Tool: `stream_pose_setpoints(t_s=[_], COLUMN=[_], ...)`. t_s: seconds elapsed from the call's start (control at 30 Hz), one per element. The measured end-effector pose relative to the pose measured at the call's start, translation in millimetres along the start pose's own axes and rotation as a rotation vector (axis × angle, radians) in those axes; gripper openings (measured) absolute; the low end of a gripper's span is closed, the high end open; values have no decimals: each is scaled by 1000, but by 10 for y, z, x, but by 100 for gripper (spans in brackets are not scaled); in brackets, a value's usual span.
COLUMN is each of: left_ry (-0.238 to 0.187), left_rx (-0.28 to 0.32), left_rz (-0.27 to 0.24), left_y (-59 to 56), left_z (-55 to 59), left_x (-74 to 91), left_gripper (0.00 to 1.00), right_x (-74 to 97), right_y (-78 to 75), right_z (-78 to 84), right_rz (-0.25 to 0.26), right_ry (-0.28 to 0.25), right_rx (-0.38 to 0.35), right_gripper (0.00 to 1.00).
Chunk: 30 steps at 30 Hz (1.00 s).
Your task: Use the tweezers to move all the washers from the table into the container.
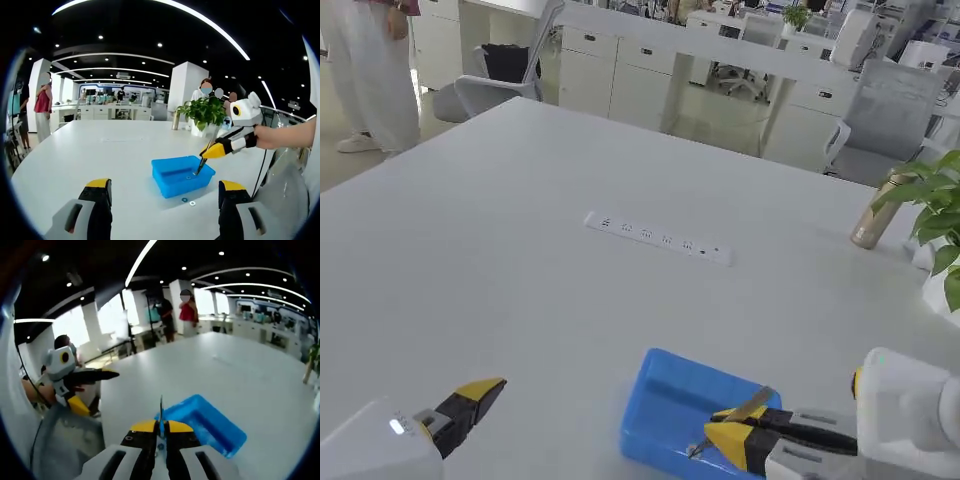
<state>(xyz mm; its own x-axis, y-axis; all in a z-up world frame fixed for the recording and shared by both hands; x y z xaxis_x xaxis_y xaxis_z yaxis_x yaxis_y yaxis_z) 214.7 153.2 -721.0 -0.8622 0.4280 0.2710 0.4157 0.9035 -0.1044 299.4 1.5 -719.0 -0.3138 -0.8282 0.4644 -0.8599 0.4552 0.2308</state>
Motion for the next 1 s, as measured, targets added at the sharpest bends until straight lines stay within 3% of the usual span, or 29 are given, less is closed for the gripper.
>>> stream_pose_setpoints(t_s=[0.17, 0.3, 0.43, 0.7, 1.0], left_ry=[0, 3, 5, 9, 16], left_rx=[2, 3, 2, 4, 5], left_rz=[-3, 0, 1, -1, -3], left_y=[7, 5, 7, 10, 15], left_z=[1, 7, 10, 18, 29], left_x=[1, -1, -2, 0, 2], left_gripper=[90, 90, 89, 89, 88], right_x=[-36, -128, -211, -378, -480], right_y=[-185, -441, -599, -719, -717], right_z=[-48, 64, 172, 298, 417], right_rz=[37, 91, 130, 146, 147], right_ry=[-26, -2, 33, 95, 150], right_rx=[-80, -174, -223, -226, -211], right_gripper=[2, 3, 3, 3, 3])
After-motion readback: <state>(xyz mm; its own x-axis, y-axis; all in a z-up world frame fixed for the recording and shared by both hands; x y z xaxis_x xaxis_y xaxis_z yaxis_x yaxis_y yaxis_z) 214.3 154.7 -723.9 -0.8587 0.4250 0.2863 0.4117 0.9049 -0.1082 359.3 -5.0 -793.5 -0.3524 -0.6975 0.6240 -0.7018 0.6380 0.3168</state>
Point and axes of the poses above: the centre of the closed fingertips' face, and the gripper's own axes: x roughly backward along the fingers, y roughly to its left, z roughly out of its underside, the point moved 3 cm from there along x, roughly backward along the fingers, and after that the axes turned 1 degree about -x, right-handed, at the moved point
